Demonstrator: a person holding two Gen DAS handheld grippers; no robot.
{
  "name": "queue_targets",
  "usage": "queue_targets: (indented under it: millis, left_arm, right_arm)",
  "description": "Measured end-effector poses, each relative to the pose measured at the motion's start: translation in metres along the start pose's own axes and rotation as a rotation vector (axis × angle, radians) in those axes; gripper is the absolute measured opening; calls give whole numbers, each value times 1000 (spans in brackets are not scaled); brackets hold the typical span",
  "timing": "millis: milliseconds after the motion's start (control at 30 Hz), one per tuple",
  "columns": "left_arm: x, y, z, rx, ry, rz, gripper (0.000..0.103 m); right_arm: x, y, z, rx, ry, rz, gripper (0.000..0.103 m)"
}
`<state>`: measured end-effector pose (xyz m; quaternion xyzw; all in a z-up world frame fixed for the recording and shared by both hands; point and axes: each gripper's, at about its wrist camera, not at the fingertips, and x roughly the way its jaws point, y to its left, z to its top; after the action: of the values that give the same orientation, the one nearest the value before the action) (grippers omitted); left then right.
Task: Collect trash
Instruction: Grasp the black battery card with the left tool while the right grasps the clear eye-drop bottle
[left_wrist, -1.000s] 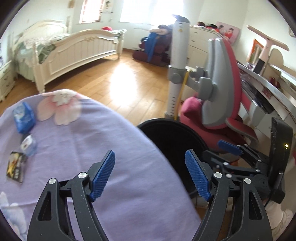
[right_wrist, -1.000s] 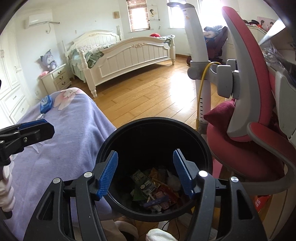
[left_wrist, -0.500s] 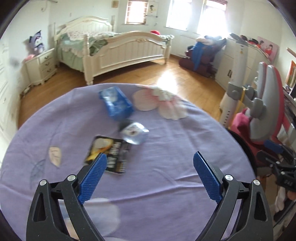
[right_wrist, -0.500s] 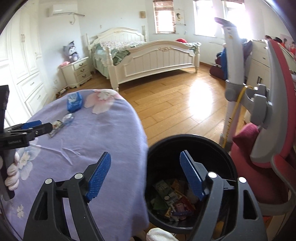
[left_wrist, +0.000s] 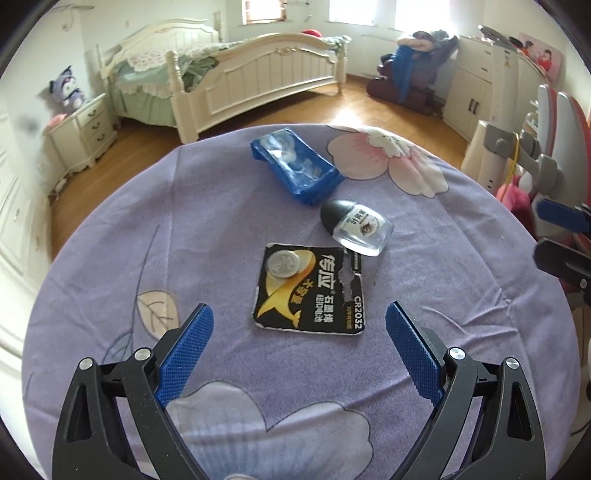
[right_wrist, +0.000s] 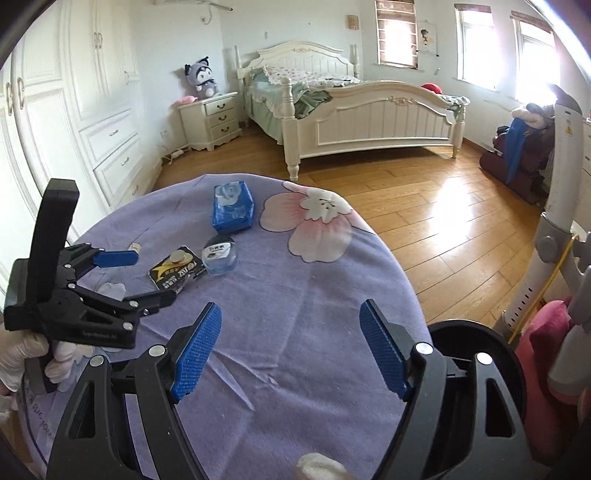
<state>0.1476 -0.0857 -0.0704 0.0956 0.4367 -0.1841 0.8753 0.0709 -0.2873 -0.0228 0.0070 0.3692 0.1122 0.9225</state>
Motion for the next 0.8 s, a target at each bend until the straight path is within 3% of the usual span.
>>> queue_targets:
  millis: [267,433,700,733,800]
  left_arm:
    - [21,9,14,0,38,6,90]
    - [18,14,12,29,0,-9,65]
    - [15,21,9,17,-4,-9,64]
    - [14,24,7,8,-5,-8,64]
    - [11,27,5,-6,-5,-1,64]
  right_arm:
    - [40,25,26,-71,50,41,77]
    - [63,38,38,-100,84,75,77]
    - [104,57,50,-136,154,92,76]
    - [107,58,50,-136,163,92,75]
    - [114,60,49,-135,186,93,63]
